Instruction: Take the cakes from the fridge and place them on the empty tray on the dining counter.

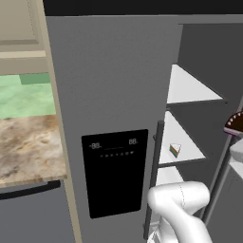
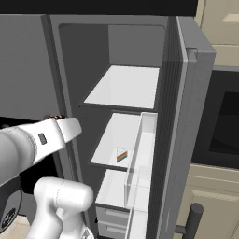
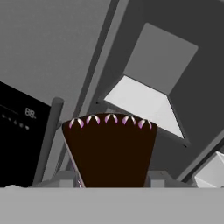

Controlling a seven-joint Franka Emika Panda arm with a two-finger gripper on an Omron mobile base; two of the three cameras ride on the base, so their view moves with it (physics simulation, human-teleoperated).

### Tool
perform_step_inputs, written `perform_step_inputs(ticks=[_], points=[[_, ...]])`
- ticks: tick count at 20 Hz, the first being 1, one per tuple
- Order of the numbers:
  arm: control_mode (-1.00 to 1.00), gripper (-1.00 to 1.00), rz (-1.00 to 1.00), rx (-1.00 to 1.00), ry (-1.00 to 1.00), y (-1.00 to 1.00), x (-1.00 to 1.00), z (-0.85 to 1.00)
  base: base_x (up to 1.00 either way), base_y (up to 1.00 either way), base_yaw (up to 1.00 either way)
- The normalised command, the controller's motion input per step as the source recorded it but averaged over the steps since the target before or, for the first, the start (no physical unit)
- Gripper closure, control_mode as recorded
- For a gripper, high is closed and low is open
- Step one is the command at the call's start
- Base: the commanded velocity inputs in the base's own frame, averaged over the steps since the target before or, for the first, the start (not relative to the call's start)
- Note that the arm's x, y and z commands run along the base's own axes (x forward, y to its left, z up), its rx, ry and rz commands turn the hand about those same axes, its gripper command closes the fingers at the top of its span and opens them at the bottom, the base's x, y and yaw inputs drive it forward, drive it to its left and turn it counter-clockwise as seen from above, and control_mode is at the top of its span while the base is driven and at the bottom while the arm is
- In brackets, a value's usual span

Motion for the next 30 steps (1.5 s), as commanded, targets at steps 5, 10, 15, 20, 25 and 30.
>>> perform_step_inputs(ticks=[5, 10, 15, 20, 25, 30], points=[[1.00, 1.00, 0.00, 0.00, 0.00, 0.00, 0.00, 0.00, -0.22, 0.09, 0.00], [1.00, 1.00, 0.00, 0.00, 0.00, 0.00, 0.00, 0.00, -0.52, 0.26, 0.00], [1.00, 1.00, 0.00, 0.00, 0.00, 0.00, 0.00, 0.00, -0.72, 0.38, 0.00], [1.00, 1.00, 0.00, 0.00, 0.00, 0.00, 0.00, 0.00, -0.79, 0.48, 0.00], [1.00, 1.00, 0.00, 0.00, 0.00, 0.00, 0.00, 0.00, -0.79, 0.47, 0.00], [1.00, 1.00, 0.00, 0.00, 0.00, 0.00, 0.00, 0.00, -0.71, 0.20, -0.09]])
